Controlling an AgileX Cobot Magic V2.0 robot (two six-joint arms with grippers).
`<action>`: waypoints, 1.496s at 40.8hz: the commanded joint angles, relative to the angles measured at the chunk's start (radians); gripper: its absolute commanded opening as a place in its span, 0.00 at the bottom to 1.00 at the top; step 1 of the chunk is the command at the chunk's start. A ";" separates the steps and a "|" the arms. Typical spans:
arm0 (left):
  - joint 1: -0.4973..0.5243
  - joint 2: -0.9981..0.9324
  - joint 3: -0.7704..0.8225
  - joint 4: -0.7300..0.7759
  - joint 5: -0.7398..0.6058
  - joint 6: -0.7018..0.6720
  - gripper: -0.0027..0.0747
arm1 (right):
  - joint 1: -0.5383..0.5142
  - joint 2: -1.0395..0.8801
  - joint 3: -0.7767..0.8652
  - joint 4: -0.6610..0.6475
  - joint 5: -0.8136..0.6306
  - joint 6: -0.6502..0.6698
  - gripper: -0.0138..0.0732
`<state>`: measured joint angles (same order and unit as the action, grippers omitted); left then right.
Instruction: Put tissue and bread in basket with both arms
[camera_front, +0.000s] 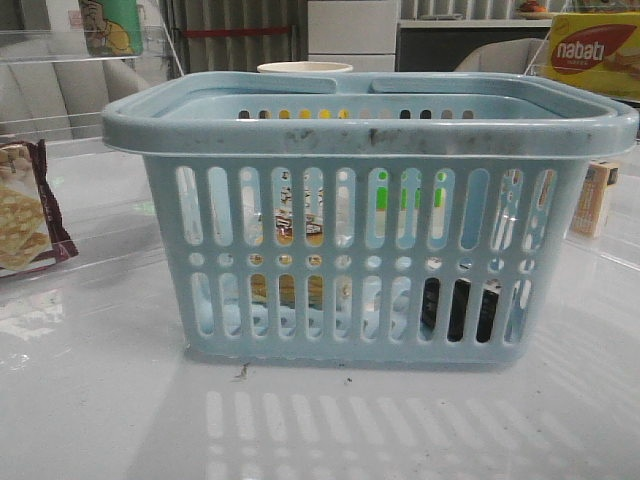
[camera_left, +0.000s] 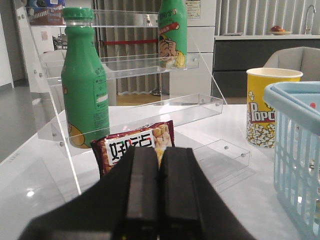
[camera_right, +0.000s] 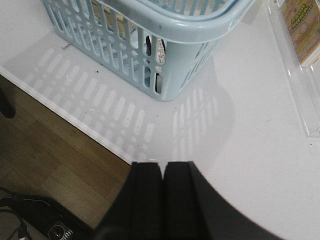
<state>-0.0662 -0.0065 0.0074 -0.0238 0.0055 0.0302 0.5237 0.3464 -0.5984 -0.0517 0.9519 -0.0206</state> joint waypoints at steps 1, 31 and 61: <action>-0.008 -0.016 -0.001 -0.027 -0.094 -0.001 0.15 | 0.000 0.009 -0.024 -0.016 -0.064 0.001 0.22; -0.008 -0.016 -0.001 -0.027 -0.094 -0.001 0.15 | 0.000 0.009 -0.024 -0.016 -0.064 0.001 0.22; -0.008 -0.016 -0.001 -0.027 -0.094 -0.001 0.15 | -0.465 -0.361 0.555 0.110 -0.816 0.003 0.22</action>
<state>-0.0662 -0.0065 0.0074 -0.0412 0.0000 0.0302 0.0994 -0.0023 -0.0674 0.0269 0.3024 -0.0189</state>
